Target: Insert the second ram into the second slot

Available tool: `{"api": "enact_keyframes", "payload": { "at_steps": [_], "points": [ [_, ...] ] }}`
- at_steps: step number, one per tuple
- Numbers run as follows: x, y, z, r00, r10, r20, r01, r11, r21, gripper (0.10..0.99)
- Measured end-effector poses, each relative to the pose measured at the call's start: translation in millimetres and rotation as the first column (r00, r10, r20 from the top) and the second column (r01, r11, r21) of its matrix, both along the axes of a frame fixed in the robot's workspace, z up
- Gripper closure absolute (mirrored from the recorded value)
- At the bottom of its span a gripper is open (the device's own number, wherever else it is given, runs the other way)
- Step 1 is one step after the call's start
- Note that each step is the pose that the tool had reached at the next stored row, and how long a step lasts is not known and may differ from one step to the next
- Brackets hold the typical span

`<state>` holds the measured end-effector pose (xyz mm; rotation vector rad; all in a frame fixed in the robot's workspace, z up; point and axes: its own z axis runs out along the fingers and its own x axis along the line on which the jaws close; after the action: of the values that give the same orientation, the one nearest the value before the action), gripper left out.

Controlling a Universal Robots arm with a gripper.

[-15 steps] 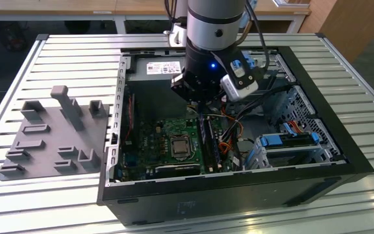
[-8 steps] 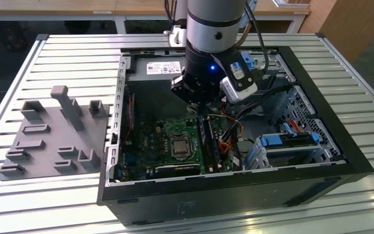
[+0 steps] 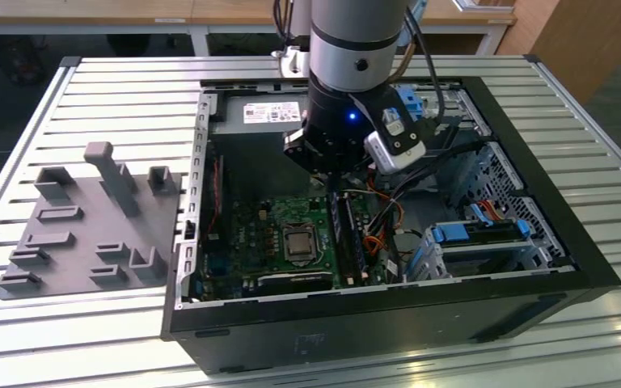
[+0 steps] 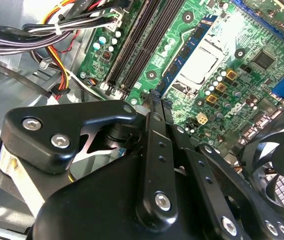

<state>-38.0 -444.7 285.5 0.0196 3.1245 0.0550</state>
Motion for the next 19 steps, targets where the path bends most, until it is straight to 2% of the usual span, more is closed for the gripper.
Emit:
{"api": "enact_keyframes", "payload": {
  "at_steps": [19],
  "points": [
    [0.0, 0.0, -9.6, 1.0000, 0.000, 0.0000, 0.000, 1.0000, 0.000, 0.965]
  ]
}}
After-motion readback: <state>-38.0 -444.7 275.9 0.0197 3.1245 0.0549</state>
